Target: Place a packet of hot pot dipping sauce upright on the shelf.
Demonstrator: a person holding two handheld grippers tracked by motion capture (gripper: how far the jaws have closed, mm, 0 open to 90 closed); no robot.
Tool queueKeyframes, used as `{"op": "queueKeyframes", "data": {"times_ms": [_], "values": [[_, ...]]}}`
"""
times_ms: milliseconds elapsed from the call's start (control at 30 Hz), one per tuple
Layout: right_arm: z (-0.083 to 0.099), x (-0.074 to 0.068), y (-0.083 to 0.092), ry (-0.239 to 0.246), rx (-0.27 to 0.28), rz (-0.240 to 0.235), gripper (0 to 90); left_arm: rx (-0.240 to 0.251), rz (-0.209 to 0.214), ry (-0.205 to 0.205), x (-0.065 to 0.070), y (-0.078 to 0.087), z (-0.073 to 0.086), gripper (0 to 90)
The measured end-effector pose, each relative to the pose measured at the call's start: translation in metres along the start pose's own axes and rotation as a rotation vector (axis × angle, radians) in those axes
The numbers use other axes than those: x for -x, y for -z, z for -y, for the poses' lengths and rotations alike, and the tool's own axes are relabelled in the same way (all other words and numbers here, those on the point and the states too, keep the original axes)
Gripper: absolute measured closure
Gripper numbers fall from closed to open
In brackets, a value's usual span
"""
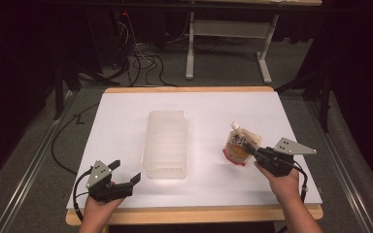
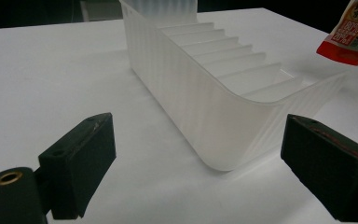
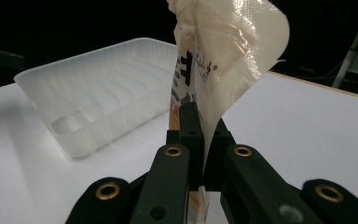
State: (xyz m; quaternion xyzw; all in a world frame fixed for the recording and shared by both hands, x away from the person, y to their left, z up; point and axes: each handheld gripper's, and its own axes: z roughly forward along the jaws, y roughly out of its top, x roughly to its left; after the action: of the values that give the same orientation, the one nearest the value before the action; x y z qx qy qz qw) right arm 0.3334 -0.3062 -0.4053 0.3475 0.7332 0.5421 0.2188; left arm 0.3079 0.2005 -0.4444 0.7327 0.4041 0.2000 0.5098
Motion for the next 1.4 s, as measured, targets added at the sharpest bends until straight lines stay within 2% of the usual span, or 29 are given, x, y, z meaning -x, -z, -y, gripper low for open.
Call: {"op": "queueKeyframes", "data": {"times_ms": [200,400,633,1000,1400], "values": [[-0.006,-0.003,-0.004,0.012,0.004,-0.010,90.0,0.003,-0.002,0.000,0.000,0.001,0.000,10.6],[-0.014,-0.009,-0.012,0.018,0.010,-0.044,90.0,0.010,-0.005,0.003,0.000,0.001,0.000,10.6],[-0.024,-0.022,-0.028,0.039,0.012,-0.113,90.0,0.011,-0.007,0.007,-0.001,0.002,0.000,10.6],[-0.033,-0.042,-0.046,0.069,0.012,-0.196,90.0,0.012,-0.009,0.007,-0.001,0.003,0.000,10.6],[-0.037,-0.058,-0.058,0.094,-0.001,-0.254,90.0,0.015,-0.008,0.014,-0.002,0.004,0.000,10.6]]}}
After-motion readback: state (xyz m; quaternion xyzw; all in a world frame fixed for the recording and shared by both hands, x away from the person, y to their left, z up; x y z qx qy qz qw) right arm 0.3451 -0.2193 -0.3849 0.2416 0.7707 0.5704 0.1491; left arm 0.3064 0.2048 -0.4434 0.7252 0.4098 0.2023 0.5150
